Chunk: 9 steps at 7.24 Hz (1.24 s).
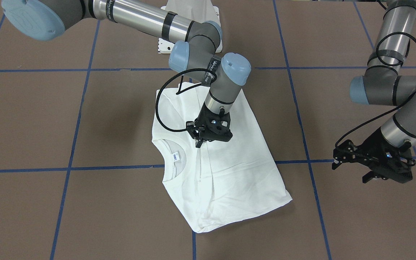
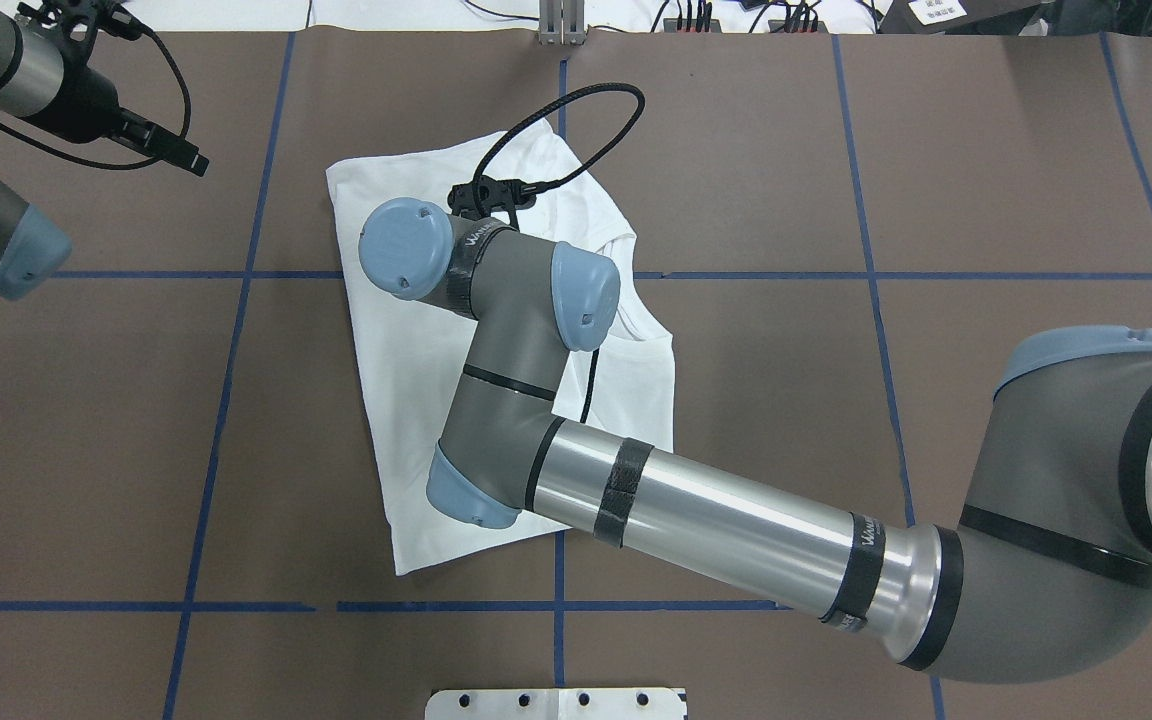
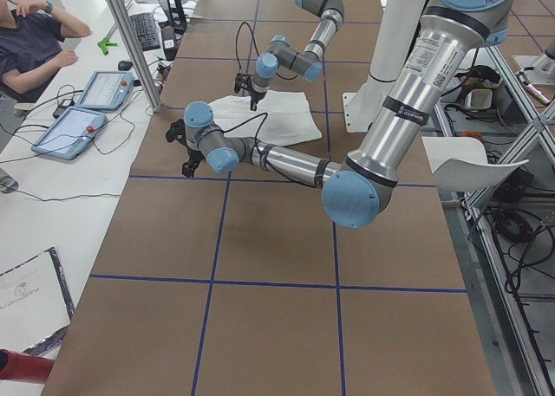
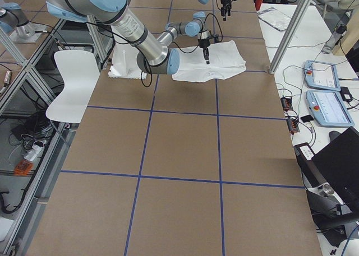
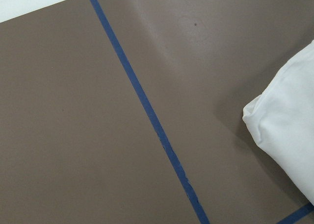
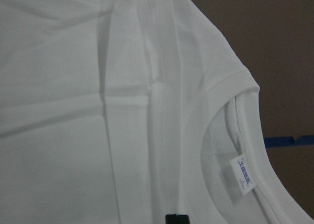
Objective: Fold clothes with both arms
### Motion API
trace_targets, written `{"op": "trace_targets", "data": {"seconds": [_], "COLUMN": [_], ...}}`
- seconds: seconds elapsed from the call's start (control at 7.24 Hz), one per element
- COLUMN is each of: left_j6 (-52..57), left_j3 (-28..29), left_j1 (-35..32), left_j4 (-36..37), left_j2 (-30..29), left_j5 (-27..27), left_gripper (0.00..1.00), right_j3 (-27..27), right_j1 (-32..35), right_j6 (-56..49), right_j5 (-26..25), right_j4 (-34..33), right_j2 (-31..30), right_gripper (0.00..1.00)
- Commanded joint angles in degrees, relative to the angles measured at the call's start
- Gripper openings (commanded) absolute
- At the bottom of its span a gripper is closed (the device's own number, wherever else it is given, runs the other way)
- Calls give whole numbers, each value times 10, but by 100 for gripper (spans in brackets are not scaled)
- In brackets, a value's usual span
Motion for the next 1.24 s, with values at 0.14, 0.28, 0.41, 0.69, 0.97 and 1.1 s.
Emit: {"op": "trace_targets", "data": {"seconds": [0.14, 0.28, 0.41, 0.69, 0.97, 1.1], "left_j6": [-2, -2, -3, -4, -4, -4], "left_j3": [0, 0, 0, 0, 0, 0], "left_j1": [0, 0, 0, 1, 1, 1], "left_j4": [0, 0, 0, 0, 0, 0], "left_j2": [2, 1, 1, 1, 1, 1], "left_j5": [0, 0, 0, 0, 0, 0], "left_gripper": [100, 100, 100, 100, 100, 100], "right_j3": [9, 41, 47, 67, 108, 123], "right_j1": [14, 21, 25, 26, 26, 26], "right_j6": [-13, -39, -50, -54, -60, -64], "right_j5": [-6, -7, -9, -13, -12, -7], "right_j4": [1, 1, 2, 5, 5, 3], "right_j2": [-27, -56, -70, -92, -123, -122], "right_gripper": [0, 0, 0, 22, 99, 100]}}
